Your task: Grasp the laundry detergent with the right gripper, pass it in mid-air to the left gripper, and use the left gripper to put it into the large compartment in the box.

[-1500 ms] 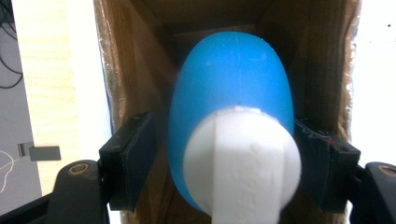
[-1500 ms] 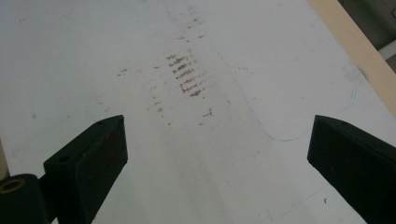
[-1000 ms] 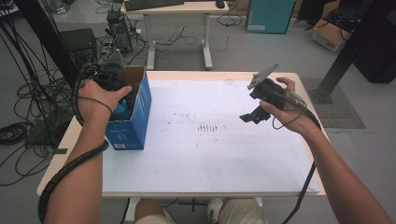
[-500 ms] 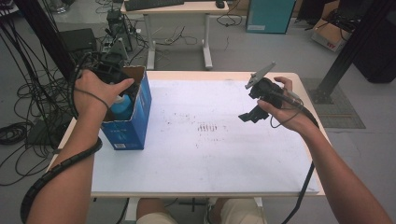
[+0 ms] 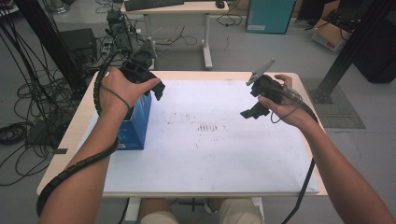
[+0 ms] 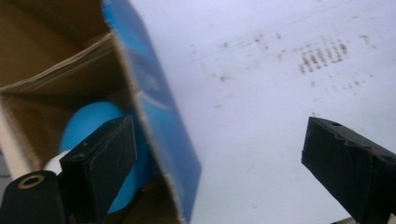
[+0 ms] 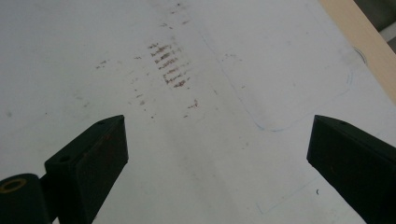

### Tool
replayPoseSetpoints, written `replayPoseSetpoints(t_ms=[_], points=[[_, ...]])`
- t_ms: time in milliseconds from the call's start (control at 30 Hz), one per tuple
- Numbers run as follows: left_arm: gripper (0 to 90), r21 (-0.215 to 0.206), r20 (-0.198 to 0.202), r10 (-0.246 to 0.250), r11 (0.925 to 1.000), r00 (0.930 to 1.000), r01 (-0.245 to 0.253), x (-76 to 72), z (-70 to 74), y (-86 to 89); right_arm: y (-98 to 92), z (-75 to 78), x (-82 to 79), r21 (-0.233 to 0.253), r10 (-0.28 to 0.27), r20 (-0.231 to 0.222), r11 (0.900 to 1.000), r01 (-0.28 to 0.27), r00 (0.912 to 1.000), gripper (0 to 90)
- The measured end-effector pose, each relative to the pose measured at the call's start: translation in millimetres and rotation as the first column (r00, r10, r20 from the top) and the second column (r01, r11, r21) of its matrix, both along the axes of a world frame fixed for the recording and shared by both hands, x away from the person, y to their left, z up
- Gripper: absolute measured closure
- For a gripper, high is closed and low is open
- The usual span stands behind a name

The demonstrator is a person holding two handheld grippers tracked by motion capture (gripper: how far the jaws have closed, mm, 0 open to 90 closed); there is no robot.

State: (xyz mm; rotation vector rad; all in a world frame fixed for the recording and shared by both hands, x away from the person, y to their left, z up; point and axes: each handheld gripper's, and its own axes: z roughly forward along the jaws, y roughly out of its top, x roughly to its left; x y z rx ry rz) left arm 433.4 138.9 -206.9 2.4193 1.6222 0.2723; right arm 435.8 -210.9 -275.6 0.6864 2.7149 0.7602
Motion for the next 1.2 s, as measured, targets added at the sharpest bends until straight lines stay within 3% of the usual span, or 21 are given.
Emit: replayPoseSetpoints(t_ms=[200, 633, 967, 1200], points=[[10.1, -0.028, -0.009, -0.04, 0.9988, 0.9991, 0.04, -2.7, -4.4, -15.1, -5.7, -1.1, 7.3, -0.006, -0.014, -0.031, 1.0, 0.014, 0.9994, 5.3], [9.8, -0.061, -0.001, -0.109, 0.9922, 0.9941, 0.109, -10.4, -11.7, -34.2, -13.2, 5.4, 23.3, -0.027, -0.063, -0.035, 0.998, 0.062, 0.9974, 5.4], [9.5, -0.068, -0.008, -0.136, 0.9885, 0.9906, 0.135, -14.7, -15.0, -43.5, -24.1, 10.2, 32.0, -0.036, -0.103, -0.045, 0.994, 0.102, 0.9936, 5.4], [9.5, -0.073, -0.008, -0.145, 0.9869, 0.9894, 0.144, -15.0, -17.1, -46.7, -28.0, 14.0, 36.3, -0.038, -0.099, -0.039, 0.994, 0.098, 0.9943, 5.4]])
